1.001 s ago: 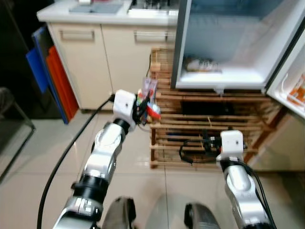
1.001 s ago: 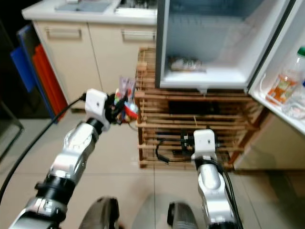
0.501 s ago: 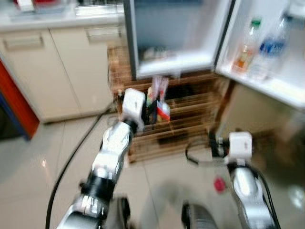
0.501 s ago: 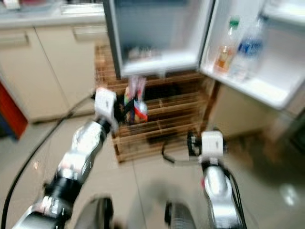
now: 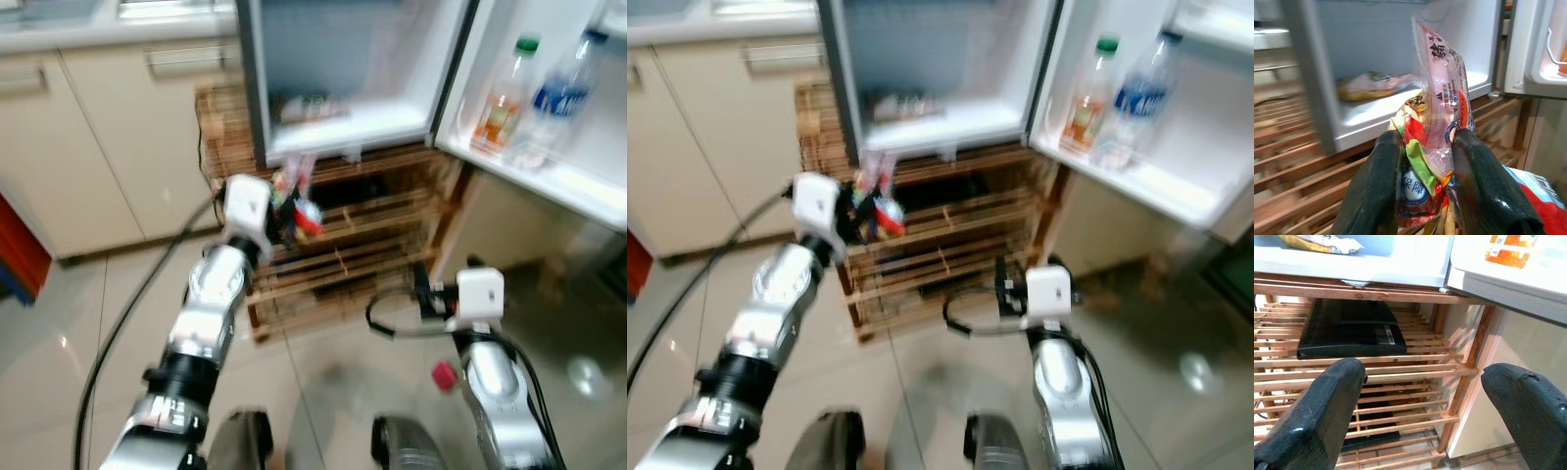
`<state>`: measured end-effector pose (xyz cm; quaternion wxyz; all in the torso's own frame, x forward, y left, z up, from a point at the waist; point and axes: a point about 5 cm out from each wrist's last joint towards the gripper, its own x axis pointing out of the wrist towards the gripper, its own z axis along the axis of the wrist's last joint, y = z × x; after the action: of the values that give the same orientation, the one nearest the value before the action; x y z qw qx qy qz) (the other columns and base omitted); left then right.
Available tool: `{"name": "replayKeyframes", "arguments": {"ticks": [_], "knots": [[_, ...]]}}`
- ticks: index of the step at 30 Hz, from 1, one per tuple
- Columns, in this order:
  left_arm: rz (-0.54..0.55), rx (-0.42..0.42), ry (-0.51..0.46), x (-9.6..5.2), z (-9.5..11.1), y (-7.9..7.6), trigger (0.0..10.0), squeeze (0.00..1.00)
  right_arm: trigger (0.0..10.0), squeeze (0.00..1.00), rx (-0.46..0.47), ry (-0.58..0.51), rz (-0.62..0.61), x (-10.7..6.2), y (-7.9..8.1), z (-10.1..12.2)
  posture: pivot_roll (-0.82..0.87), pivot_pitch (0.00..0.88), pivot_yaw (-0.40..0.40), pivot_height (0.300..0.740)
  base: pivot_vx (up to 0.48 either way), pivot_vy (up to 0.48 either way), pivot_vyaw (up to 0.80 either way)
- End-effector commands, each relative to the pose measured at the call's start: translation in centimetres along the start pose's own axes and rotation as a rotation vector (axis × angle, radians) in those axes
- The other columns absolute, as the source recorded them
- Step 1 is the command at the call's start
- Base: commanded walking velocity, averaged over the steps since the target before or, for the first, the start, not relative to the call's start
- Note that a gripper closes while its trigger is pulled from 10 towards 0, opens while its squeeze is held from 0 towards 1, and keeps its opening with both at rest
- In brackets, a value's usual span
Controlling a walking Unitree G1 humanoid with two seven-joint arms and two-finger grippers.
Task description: Restocking fridge
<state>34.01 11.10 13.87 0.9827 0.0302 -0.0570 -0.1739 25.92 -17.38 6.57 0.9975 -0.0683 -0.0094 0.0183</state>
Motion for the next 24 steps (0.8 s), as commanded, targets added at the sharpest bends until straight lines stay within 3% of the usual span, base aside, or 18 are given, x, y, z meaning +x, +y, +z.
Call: {"name": "replayKeyframes", "arguments": {"ticks": [1,3,7,10,13,19,24], "knots": [[-0.025,0.015,-0.036,0.6,0.9,-0.9,10.0,0.0,10.0,0.0,0.013,-0.067,0.024,0.2,0.1,1.5,-0.14,0.0,0.014,0.635,0.458,0.0,0.0],[-0.025,0.013,-0.047,0.8,1.2,-0.9,10.0,0.0,10.0,0.0,0.002,-0.136,0.05,0.3,0.5,3.1,-0.14,0.0,0.012,0.635,0.458,0.0,0.0],[-0.1,0.119,-0.121,1.1,2.7,-2.0,10.0,0.0,10.0,0.0,-0.021,-0.298,0.048,0.9,1.0,7.2,-0.15,0.0,0.013,0.635,0.46,0.0,0.0],[-0.132,0.138,-0.173,1.3,4.2,-2.7,10.0,0.0,10.0,0.0,0.011,-0.376,0.038,1.6,1.3,9.5,-0.15,0.0,0.016,0.635,0.466,0.0,0.0],[-0.157,0.151,-0.211,1.7,5.4,-3.2,10.0,0.0,10.0,0.0,0.045,-0.389,0.034,1.9,1.4,10.4,-0.15,0.0,0.019,0.635,0.469,0.0,0.0],[-0.22,0.138,-0.229,2.5,6.5,-4.4,10.0,0.0,10.0,0.0,0.05,-0.359,0.031,1.7,1.4,9.9,-0.15,0.0,0.023,0.635,0.47,0.0,0.0],[-0.235,0.084,-0.212,3.3,6.9,-5.0,10.0,0.0,10.0,0.0,0.049,-0.331,0.034,1.6,1.7,9.5,-0.15,0.0,0.033,0.635,0.472,0.0,0.0]]}}
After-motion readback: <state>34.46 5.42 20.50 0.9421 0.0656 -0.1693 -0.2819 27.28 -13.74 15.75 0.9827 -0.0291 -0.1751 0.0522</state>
